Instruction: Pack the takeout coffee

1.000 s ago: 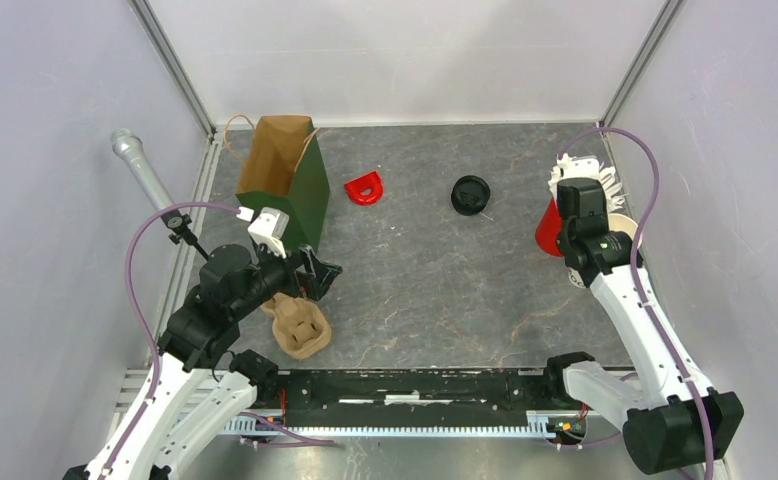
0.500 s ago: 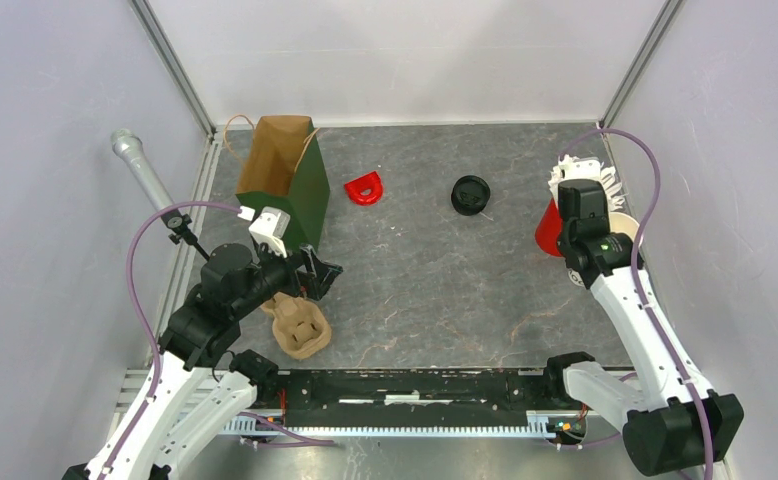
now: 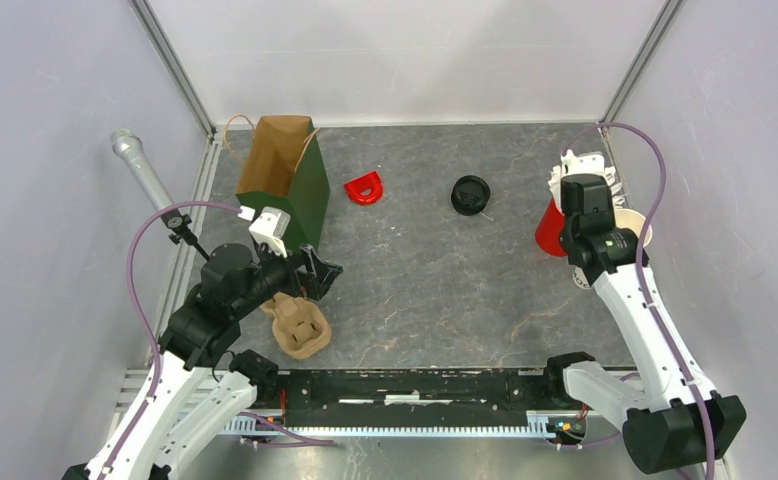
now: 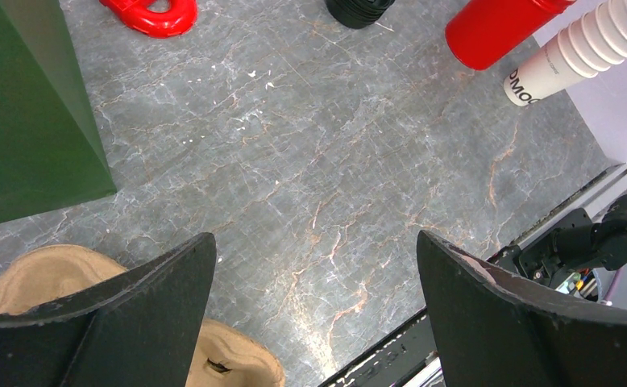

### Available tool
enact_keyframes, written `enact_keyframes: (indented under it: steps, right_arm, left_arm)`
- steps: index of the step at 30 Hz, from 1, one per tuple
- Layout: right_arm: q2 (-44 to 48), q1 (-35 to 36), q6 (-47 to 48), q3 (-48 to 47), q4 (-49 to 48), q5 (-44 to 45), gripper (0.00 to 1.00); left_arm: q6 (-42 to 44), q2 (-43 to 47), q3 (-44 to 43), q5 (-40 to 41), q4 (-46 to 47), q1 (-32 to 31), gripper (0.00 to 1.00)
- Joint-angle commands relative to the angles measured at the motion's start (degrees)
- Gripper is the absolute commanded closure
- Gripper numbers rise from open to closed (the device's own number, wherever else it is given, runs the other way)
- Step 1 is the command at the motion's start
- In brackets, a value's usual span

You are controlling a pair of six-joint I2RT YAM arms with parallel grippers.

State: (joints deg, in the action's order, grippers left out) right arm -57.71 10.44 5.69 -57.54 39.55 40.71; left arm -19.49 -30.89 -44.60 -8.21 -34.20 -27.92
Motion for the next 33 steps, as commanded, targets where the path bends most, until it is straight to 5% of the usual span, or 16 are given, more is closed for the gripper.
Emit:
enact_keyframes:
  steps: [1, 18, 25, 33]
  right_arm:
    - [-1.2, -0.2, 0.8, -5.9, 2.3, 3.1, 0.96]
    - [-2.3, -0.1, 2.7, -32.2, 14.5, -0.3, 0.98]
    - [-2.4, 0.2, 1.7, -35.7, 13.1, -17.1, 1.00]
    - [0.2, 3.9, -0.7, -27.0, 5.7, -35.2, 1.00]
  left_arm:
    - [-0.9, -0.4, 0.2, -1.7, 1.2, 0.2, 0.00]
    - [-0.9, -0.2, 0.2, -1.8, 1.2, 0.2, 0.00]
    - [-0.8, 0.6, 0.3, -1.3, 1.2, 0.2, 0.00]
    - [-0.8, 1.4, 0.4, -0.7, 1.1, 0.2, 0.00]
